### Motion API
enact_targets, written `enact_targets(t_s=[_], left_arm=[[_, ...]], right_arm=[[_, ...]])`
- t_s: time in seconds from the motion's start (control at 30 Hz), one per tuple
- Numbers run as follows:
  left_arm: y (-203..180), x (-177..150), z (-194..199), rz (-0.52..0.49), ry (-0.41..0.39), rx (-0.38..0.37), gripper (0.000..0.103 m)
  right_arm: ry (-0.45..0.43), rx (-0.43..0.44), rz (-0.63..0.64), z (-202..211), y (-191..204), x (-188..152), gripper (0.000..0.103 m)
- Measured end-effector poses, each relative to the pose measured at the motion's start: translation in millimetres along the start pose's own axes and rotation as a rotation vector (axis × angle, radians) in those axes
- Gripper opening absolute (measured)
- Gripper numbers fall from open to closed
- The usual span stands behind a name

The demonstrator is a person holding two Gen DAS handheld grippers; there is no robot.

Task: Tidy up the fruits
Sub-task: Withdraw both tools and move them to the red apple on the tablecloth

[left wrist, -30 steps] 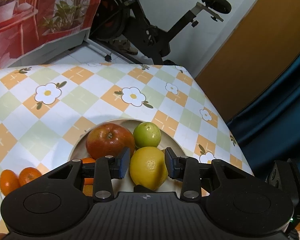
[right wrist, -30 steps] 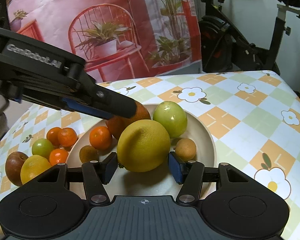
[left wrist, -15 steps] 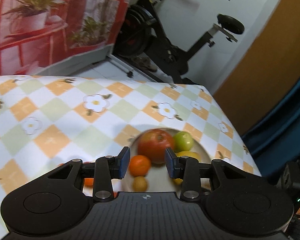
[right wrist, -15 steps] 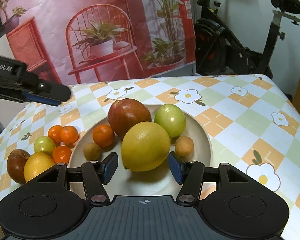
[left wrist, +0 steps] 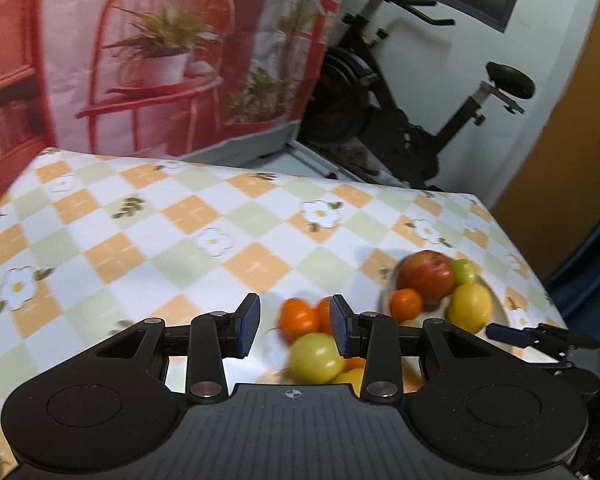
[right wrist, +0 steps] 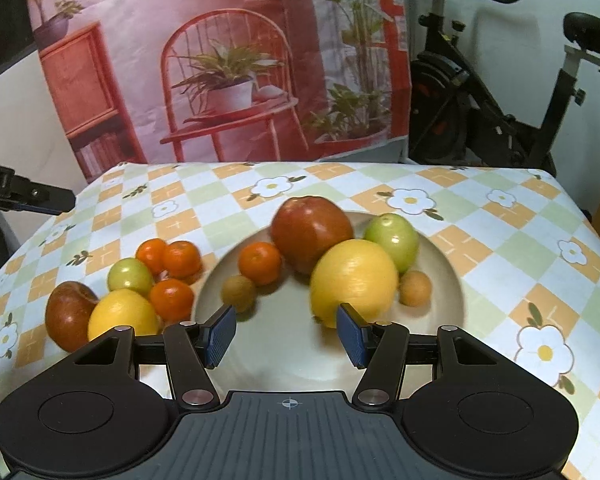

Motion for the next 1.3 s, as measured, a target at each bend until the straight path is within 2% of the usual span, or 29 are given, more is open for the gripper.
enact_targets(t_s=[0.13, 0.33, 0.73, 1.3], left_arm=[[13.1, -8.8, 2.0, -0.010, -0.002, 0.029, 0.039], [25.4, -22.0, -14.2, 0.043, 0.054, 0.015, 0.039], [17.4, -40.3, -38.6, 0.026, 0.131, -0.021, 0.039], [44.1, -60.1, -8.9, 0.065, 0.154, -0.078, 0.040]], right_arm=[[0.008, 0.015, 0.014, -4.3, 13.5, 0.3, 0.052], [0.026, 0.042, 0.033, -10.7, 36.8, -4.5, 0.052], [0.056, 0.072, 0.051, -15.3, 63.0, -12.8, 0.052], [0.101, 0.124, 0.080, -23.0, 83.0, -23.3, 0.052]])
Point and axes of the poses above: each gripper's, at about its wrist camera, not at the fingertips, and z roughly against the way its jaws point, y to its left, x to its top, the point moved 3 cm from there along -z, roughly the way its jaws point, and after that the axes turned 12 degrees about x, right-handed, at the moved point
